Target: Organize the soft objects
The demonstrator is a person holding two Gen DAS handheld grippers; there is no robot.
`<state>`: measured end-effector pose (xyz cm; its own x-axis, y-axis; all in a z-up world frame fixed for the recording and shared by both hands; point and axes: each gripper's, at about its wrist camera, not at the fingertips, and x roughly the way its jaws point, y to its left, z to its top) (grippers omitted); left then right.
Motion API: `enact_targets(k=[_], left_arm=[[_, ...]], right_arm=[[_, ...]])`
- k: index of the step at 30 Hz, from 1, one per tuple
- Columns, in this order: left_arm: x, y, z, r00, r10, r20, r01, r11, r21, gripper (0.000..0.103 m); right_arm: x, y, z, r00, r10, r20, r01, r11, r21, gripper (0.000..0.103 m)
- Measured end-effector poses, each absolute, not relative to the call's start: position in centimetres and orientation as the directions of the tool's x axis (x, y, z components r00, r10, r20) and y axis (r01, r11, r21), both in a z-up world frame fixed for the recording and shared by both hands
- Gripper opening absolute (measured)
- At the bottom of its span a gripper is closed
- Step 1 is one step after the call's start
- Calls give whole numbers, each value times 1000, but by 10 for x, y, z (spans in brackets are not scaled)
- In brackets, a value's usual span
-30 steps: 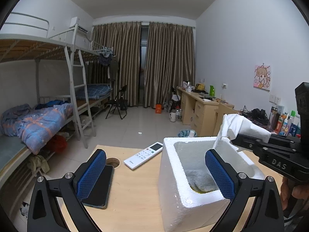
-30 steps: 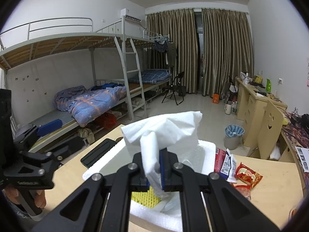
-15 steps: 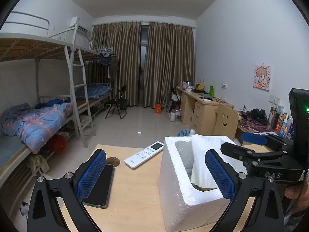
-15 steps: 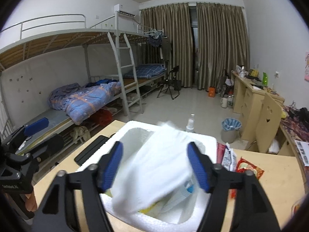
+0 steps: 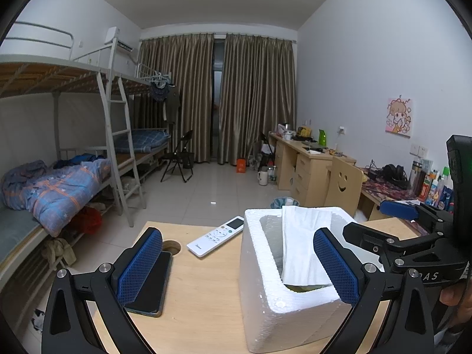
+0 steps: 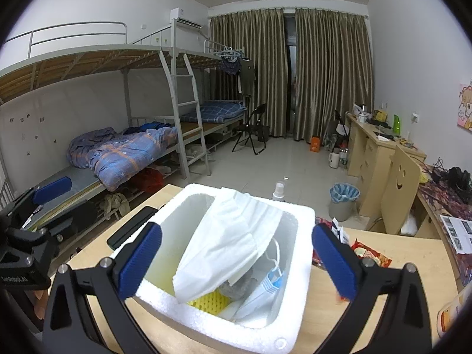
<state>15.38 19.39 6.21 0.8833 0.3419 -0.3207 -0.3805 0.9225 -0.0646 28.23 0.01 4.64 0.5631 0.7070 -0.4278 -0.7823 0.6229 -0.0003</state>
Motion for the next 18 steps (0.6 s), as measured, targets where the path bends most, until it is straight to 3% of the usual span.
enact_targets(k=[18], left_arm=[[131, 162, 80, 893, 349, -285, -375, 926, -41, 102]], right_arm=[[265, -50, 65, 616, 700, -360, -744, 667, 23, 103]])
